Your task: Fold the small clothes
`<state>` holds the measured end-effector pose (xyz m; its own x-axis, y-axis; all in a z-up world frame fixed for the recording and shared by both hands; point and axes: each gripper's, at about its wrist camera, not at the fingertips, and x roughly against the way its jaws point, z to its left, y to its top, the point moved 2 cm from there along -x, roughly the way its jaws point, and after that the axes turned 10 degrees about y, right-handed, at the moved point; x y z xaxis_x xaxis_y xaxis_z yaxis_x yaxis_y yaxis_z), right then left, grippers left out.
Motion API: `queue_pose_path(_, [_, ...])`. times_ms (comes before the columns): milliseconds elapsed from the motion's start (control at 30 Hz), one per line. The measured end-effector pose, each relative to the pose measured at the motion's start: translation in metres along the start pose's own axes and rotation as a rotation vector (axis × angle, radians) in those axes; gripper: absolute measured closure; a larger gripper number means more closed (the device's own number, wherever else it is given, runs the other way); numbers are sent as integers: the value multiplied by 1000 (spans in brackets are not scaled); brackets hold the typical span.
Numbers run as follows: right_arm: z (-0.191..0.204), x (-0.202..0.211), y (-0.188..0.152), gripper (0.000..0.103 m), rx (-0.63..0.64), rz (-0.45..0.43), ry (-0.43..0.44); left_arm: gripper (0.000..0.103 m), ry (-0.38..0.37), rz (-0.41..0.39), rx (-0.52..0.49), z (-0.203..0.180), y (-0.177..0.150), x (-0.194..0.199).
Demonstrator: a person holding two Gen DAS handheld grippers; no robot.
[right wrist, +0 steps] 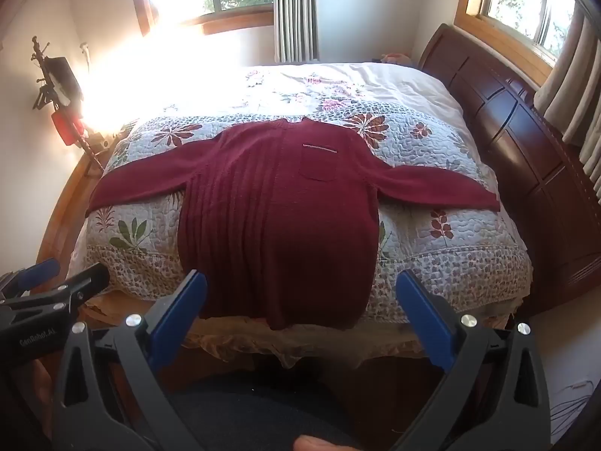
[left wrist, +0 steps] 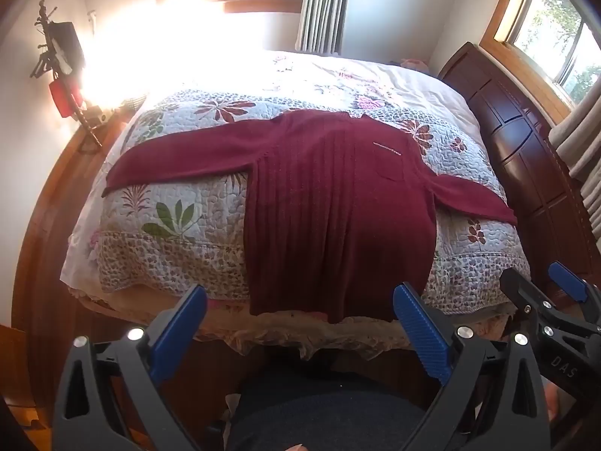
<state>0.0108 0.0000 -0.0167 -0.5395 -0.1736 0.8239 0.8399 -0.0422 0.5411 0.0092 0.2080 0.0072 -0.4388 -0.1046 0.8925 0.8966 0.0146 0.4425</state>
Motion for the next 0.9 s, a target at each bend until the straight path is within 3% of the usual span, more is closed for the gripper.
queue_pose_path(900, [-2, -8, 0, 3, -7, 8, 4, 4, -4, 6, 2, -2, 2, -4])
